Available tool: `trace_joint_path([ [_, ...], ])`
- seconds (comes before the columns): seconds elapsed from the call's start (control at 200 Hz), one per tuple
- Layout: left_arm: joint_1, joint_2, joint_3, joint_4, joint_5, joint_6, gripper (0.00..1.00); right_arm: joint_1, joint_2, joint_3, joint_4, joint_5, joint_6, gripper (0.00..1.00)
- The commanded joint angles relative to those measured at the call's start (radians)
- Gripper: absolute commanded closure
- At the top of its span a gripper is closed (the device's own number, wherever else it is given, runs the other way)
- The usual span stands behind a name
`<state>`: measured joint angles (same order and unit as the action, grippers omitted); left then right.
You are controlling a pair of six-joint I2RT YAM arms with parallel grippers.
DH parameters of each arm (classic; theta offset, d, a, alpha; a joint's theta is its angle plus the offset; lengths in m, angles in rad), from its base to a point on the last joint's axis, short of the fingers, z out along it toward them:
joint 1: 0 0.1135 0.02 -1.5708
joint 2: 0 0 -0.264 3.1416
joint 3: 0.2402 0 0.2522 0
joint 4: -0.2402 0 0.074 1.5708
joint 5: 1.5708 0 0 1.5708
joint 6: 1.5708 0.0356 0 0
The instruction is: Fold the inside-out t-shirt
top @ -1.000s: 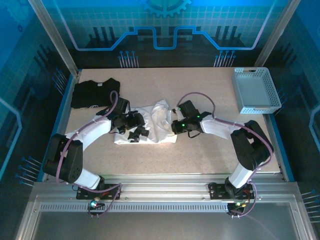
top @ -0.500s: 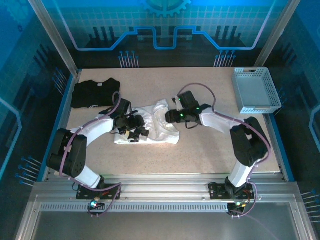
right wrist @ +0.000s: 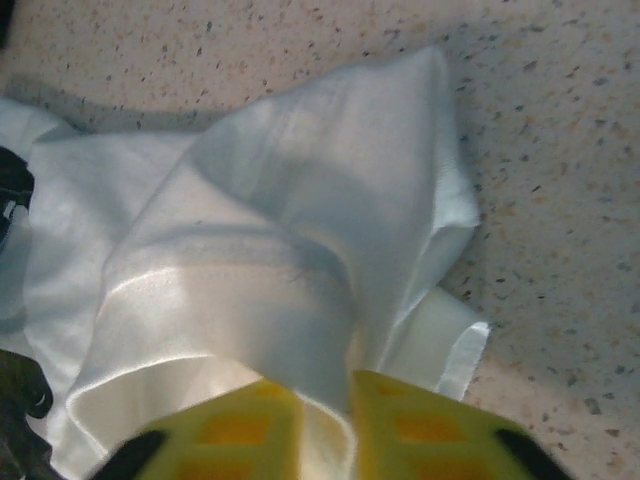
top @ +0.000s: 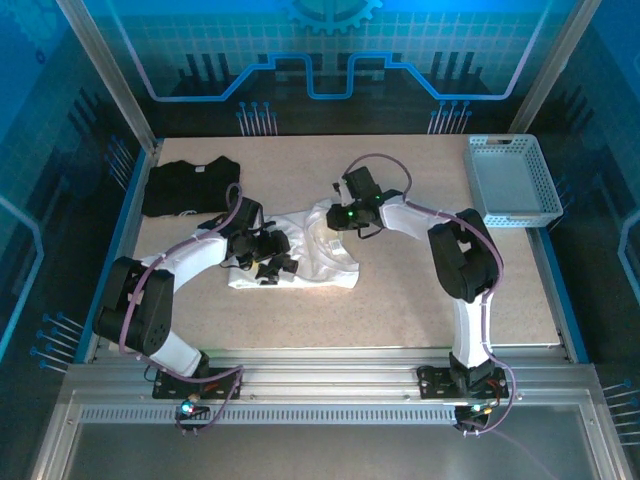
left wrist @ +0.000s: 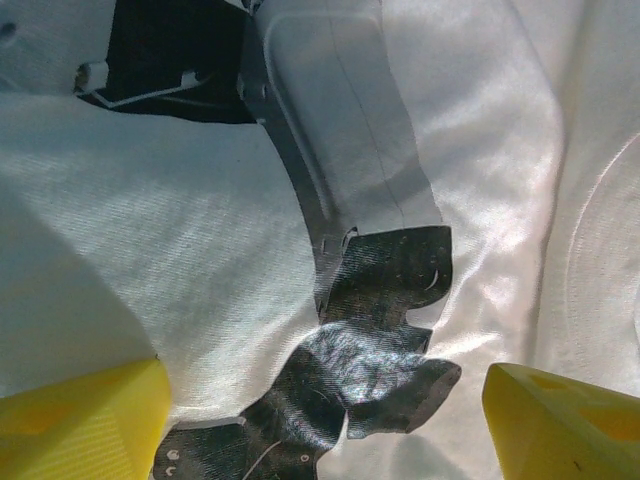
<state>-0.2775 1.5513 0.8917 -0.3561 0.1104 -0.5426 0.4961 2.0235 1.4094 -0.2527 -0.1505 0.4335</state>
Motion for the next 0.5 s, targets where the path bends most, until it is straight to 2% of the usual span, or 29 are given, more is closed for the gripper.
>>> trace_joint_path([
  [0.0, 0.006, 0.000, -0.003, 0.010, 0.021, 0.026, 0.18, -0.026, 0.001, 0.020, -0.008, -0.050, 0.005, 0.91],
  [0.195, 0.008, -0.011, -0.012, 0.006, 0.013, 0.033, 0.18, -0.065, -0.057, -0.029, 0.014, -0.102, 0.036, 1.00],
  [0.375, 0.007, -0.014, -0.015, 0.001, 0.004, 0.042, 0.18, -0.120, -0.084, -0.040, -0.007, -0.157, 0.062, 0.99],
  [0.495, 0.007, -0.011, -0.014, -0.001, 0.003, 0.046, 0.18, -0.140, -0.074, -0.036, -0.045, -0.164, 0.073, 0.95],
])
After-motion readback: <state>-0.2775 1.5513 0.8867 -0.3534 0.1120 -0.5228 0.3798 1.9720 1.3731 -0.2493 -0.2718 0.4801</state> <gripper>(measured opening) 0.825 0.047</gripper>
